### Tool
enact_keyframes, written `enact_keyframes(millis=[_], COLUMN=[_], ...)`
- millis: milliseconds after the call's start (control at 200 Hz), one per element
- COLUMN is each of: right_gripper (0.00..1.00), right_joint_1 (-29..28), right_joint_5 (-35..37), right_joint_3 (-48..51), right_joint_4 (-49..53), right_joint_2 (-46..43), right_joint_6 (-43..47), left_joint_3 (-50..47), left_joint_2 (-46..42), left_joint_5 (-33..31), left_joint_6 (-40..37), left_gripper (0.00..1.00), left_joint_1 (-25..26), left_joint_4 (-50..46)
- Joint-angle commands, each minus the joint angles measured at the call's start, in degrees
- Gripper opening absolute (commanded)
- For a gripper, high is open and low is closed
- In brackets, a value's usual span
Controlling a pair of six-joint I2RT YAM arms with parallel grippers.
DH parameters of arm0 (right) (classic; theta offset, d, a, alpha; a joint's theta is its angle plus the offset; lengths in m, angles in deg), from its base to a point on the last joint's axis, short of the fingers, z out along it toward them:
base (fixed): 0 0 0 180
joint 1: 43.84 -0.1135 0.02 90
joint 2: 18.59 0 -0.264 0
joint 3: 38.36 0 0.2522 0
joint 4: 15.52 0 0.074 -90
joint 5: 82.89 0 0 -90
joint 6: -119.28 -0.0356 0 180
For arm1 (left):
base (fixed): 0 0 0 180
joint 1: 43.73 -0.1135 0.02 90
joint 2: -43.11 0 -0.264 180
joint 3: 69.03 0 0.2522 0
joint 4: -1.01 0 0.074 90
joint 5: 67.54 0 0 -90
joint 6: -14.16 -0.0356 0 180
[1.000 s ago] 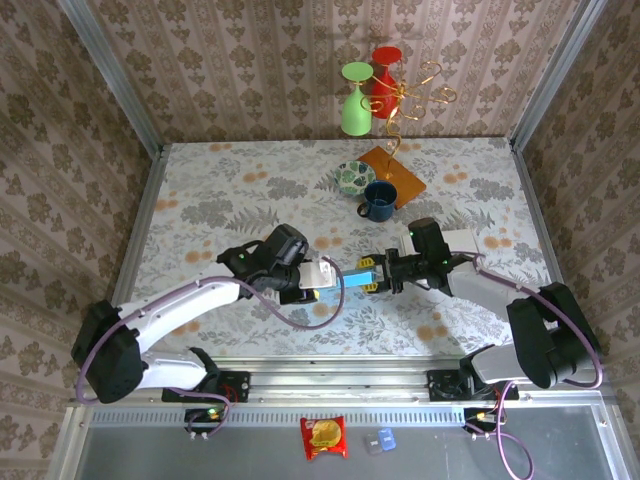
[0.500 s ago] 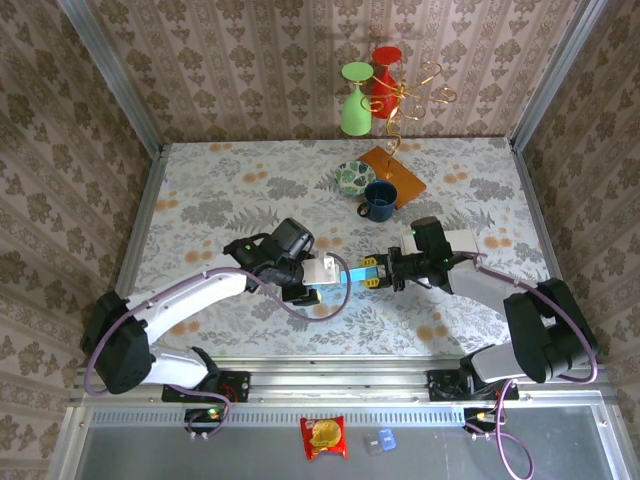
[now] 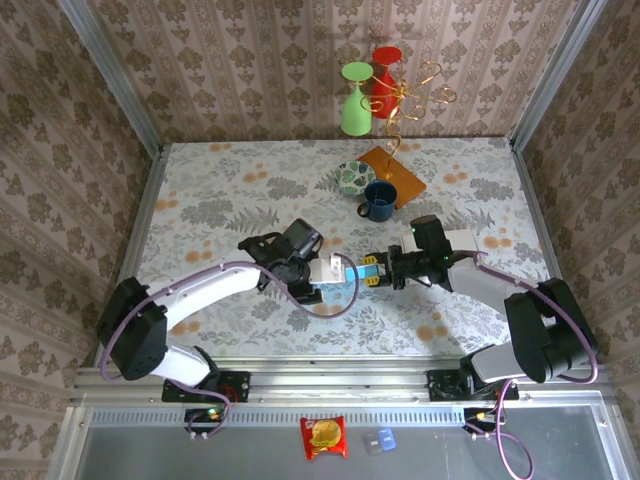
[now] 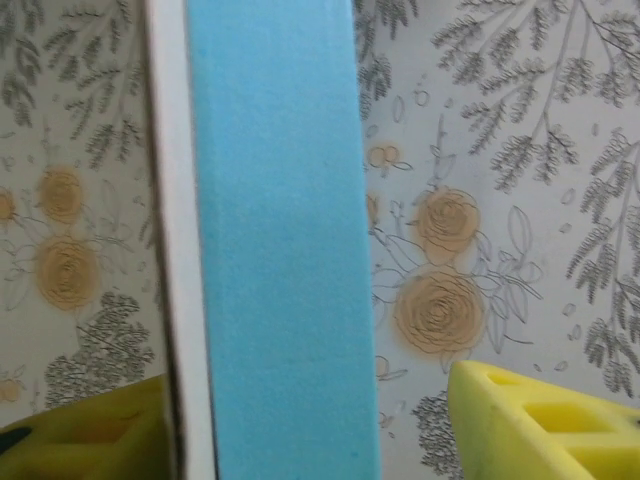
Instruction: Fold the paper box
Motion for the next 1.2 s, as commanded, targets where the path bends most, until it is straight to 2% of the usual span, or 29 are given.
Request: enact_keyframes(millis=[0,125,220,405,490,605,735,830,975,1095,1195], right_gripper=[0.33,0.4,0.45,0.52,0.55,0.59,0.59,0.59,0.55,0.5,0.51], right_joint_1=[0.5,1.7,2.8,4.3,5.0,7.1,8.8,5.7,-4.0,-11.9,-16.8], right_joint_5=[1.6,2.3,2.4,2.7,3.3,8.0,20.3,30.9,44.3,50.9,52.2], right_joint_3=[-1.6,-2.4,-3.6,-7.2,-9.2,-12.0,-10.3,-8.6,-2.4,-0.1,0.9], right_joint_4=[3.3,2.6,1.2,1.2,3.3,12.5,19.9,25.3,23.0,21.9,18.8], right_joint_2=[-0.3,0.2,0.8,1.8,1.3,-3.8,-13.5,-20.8,-29.7,-31.6,-29.9], right_joint_6=[-2.0,-2.2,-2.6,-1.6,1.5,10.0,18.7,23.6,21.3,16.8,13.0], left_joint_3=[2.2,4.4,5.6,9.3,11.2,13.9,15.7,16.5,17.7,18.8,18.6], left_joint_2=[2.5,4.1,4.9,7.5,8.7,10.5,11.7,12.0,12.5,13.2,13.1], left_joint_5=[1.7,6.1,9.2,13.6,15.3,16.3,16.5,16.1,15.4,14.4,13.6], left_joint_6=[-1.1,-1.3,-2.2,-3.0,-3.0,-2.5,-1.8,-1.4,-0.9,0.2,1.0], left_gripper=[0.58,0.46,0.41,0.37,0.37,0.37,0.37,0.37,0.37,0.37,0.37], left_joint_1=[-0.9,-2.5,-3.7,-6.0,-7.0,-7.9,-8.4,-8.4,-8.5,-8.2,-7.9], left_joint_4=[0.9,-1.1,-3.3,-8.3,-10.3,-13.5,-16.5,-18.3,-20.2,-21.3,-20.5])
